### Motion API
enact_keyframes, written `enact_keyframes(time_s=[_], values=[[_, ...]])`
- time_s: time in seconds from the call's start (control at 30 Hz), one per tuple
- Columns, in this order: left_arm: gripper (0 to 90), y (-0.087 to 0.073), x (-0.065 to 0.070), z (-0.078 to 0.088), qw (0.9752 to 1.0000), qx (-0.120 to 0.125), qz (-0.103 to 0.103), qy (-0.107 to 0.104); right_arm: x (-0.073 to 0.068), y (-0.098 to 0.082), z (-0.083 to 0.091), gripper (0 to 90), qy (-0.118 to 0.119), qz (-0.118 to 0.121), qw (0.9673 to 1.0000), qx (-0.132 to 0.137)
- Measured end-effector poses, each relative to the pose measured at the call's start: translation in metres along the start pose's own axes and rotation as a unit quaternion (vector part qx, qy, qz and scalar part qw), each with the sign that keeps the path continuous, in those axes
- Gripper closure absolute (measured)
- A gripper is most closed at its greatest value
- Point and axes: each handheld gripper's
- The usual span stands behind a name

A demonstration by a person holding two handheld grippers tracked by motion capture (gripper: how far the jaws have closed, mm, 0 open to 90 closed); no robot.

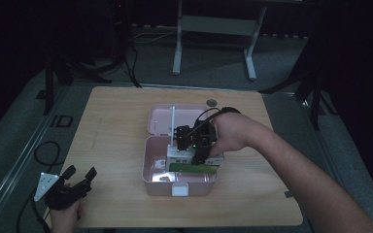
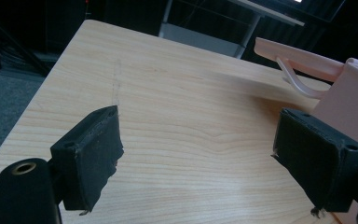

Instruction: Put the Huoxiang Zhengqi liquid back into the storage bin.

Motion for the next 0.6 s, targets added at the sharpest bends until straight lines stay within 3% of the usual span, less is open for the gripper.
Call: enact_keyframes(time_s=[0.43, 0.6], values=[[15.5, 0.0, 0.0, 0.001, 1.0, 0.0, 0.001, -0.001, 0.005, 0.002, -0.028, 61.9, -0.016, 0.026, 0.9995, -0.011], [15.5, 0.0, -0.001, 0.001, 1.0, 0.001, 0.0, -0.001, 0.01, 0.001, -0.037, 61.9, -0.008, 0.016, 0.9998, -0.009]])
Point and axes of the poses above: each handheld gripper's, and its own axes: z roughly backward along the jaws, y roughly out of its top, x roughly to its right, and after that the axes turned 2 degrees about x, right-handed
